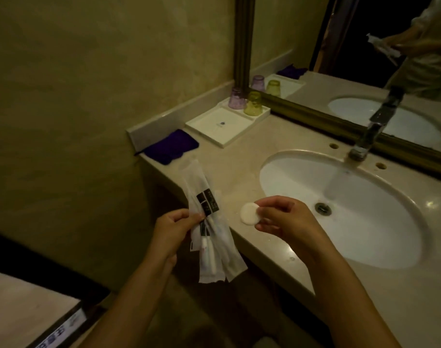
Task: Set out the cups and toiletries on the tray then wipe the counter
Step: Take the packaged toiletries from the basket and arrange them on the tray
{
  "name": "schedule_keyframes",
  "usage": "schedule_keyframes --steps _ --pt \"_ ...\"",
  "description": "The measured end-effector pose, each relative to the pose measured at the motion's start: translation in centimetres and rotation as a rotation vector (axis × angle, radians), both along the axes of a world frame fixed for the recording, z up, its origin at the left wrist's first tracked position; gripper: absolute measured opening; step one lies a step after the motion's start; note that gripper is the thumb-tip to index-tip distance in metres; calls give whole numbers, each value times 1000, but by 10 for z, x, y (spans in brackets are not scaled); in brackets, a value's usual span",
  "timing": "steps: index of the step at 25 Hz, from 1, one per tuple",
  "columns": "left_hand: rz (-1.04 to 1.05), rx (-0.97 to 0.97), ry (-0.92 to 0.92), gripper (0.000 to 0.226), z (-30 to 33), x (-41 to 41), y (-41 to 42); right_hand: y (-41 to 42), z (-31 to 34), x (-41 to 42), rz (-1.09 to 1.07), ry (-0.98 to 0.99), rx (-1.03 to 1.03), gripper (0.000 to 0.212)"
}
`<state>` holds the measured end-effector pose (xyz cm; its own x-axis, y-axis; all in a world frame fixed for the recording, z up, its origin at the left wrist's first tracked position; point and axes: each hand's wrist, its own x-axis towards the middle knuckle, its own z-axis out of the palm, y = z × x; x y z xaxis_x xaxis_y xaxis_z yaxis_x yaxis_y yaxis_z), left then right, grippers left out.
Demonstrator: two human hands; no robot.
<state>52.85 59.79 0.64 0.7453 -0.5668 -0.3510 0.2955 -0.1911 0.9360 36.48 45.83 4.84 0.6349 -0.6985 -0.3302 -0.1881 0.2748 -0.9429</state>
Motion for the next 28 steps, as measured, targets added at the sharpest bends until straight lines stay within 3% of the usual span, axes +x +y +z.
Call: schedule_keyframes --steps 6,17,28 --pt "45 -4 103 9 -13 59 -16 -24 -22 71 -75 -70 108 15" --pt "93 26 76 4 6 198 -82 -99 -32 214 -195 -112 174 13" --pt "-185 51 204 6 -26 320 -178 -142 -70 305 -599 -52 132 9"
